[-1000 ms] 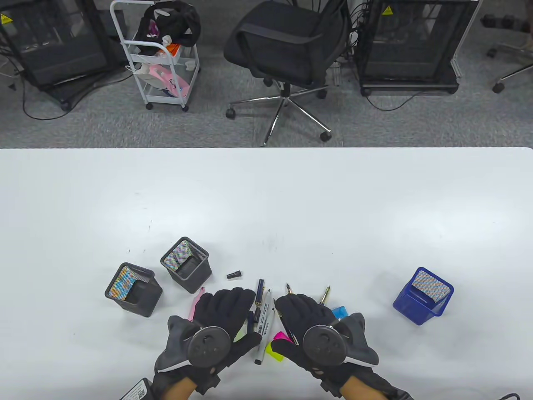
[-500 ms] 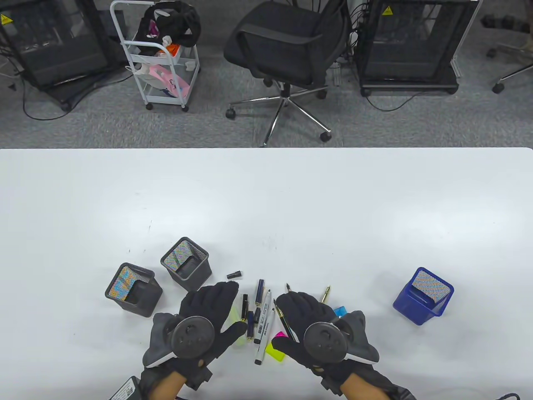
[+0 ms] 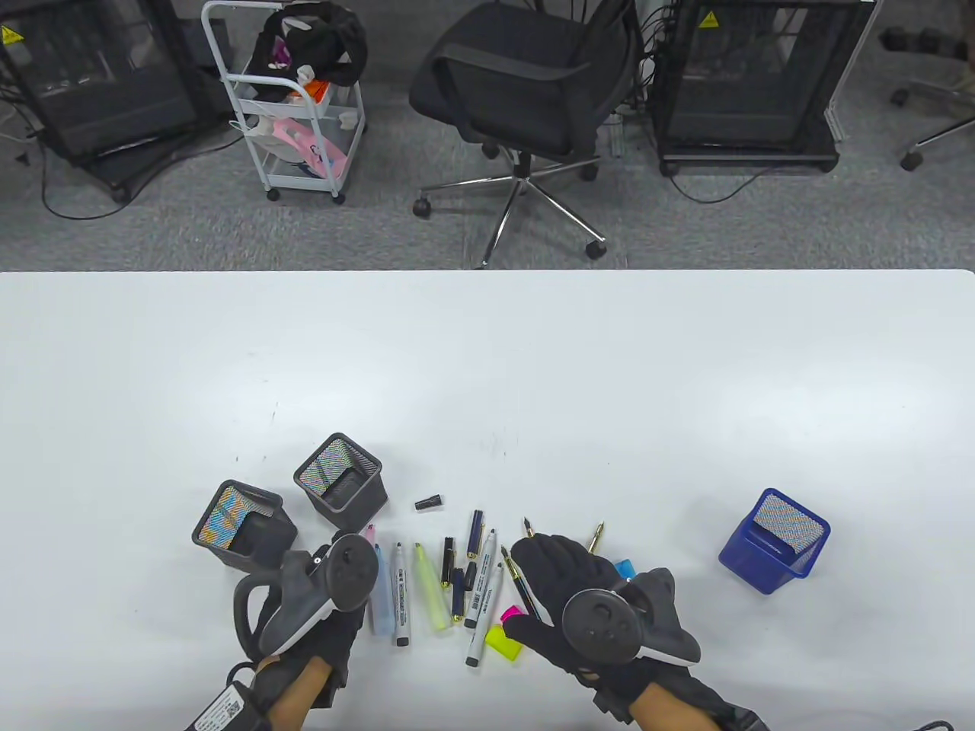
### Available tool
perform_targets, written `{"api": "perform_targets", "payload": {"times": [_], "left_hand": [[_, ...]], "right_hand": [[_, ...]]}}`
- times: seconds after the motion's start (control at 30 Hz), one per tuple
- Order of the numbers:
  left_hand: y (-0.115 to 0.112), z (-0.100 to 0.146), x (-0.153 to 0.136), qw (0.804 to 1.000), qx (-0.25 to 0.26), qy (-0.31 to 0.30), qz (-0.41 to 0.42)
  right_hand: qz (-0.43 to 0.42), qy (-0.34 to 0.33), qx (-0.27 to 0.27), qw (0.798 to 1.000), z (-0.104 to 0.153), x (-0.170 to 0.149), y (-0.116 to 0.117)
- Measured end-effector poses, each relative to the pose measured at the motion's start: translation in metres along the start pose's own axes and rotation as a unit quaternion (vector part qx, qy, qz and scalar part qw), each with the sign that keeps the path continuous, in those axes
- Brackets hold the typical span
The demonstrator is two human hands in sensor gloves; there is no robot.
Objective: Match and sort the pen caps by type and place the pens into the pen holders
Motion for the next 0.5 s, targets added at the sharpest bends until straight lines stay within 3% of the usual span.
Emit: {"api": "perform_targets", "payload": {"times": [0.2,0.5], "left_hand": [[-0.017,-0.01,0.004,0.998,-0.023,0.017,-0.053],[-0.03,-0.016,0.002,0.996,-0.051,0.028,-0.067]], "right_hand": [[0.001,0.008,0.002,1.0,0.001,-0.003,0.0],[0.005,0.007,0.004,1.0,0.001,-0.003,0.0]]}}
Point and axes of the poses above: the tracker on the back of each hand, its own x axis roughly to the thumb side, its own z axis roughly from the fingertips to the wrist, y = z × x, the point moved 4 cm from there along -z, roughly from the wrist to the fingertips
